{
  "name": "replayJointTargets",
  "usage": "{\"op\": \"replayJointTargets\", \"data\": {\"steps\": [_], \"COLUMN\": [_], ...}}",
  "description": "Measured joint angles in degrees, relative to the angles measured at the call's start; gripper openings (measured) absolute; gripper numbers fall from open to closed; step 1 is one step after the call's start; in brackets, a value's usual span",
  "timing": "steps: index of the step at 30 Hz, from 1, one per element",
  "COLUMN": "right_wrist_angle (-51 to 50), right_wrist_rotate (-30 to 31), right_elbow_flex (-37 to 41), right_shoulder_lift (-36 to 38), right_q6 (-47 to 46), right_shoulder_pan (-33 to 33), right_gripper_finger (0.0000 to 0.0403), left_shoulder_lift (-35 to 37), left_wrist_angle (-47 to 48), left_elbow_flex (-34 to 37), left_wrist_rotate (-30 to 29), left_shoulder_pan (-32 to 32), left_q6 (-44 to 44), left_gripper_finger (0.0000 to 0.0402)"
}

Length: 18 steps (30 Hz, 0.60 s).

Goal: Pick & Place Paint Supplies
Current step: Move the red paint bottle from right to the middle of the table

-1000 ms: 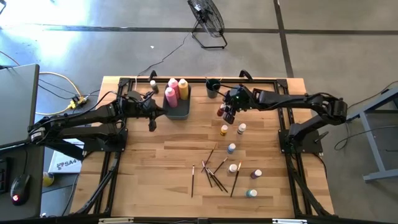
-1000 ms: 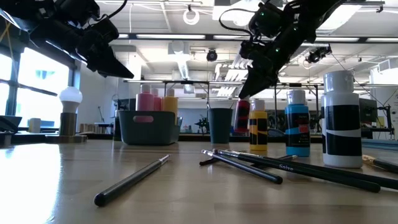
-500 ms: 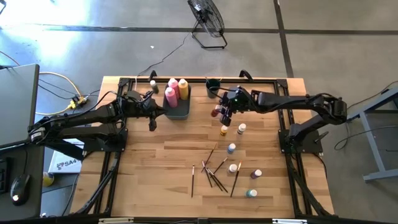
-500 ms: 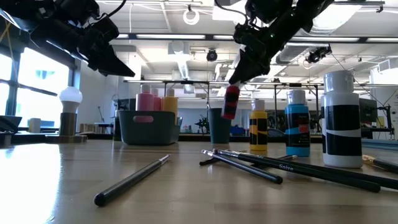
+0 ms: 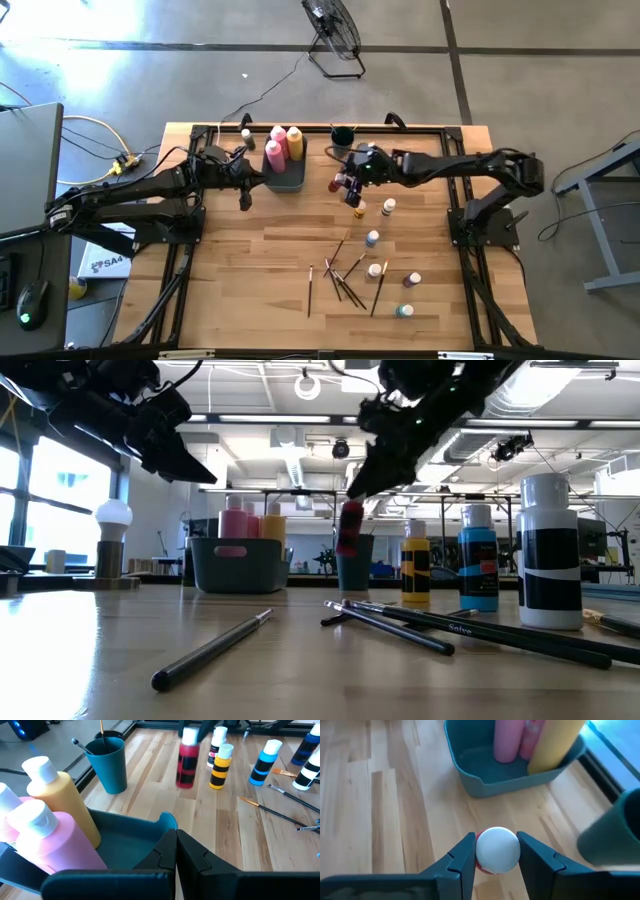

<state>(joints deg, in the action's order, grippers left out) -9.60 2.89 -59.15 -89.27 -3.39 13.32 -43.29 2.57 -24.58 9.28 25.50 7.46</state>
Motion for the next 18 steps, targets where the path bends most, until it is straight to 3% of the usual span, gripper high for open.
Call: {"op": "replayJointTargets", "data": {"steps": [14,18], "right_wrist_angle": [-10.0,-10.0], "right_wrist_rotate": [-2.0,-5.9], "right_elbow_flex": [-18.3,-20.4], "right_shoulder_lift": [-16.2,-18.0], "right_q6": [3.7,3.7], "right_shoulder_pan": [-1.3,-1.4], "right_gripper_finger": [0.0122,0.0117], "left_shoulder_lift": [0.0,0.0], "left_wrist_angle": [0.4,0.5], "left_elbow_flex": [0.0,0.0], "left_wrist_rotate": [0.2,0.2], "left_shoulder_pan": [0.0,0.0], "left_q6": [0.0,0.0], "left_gripper_finger": [0.0000,0.0000]}}
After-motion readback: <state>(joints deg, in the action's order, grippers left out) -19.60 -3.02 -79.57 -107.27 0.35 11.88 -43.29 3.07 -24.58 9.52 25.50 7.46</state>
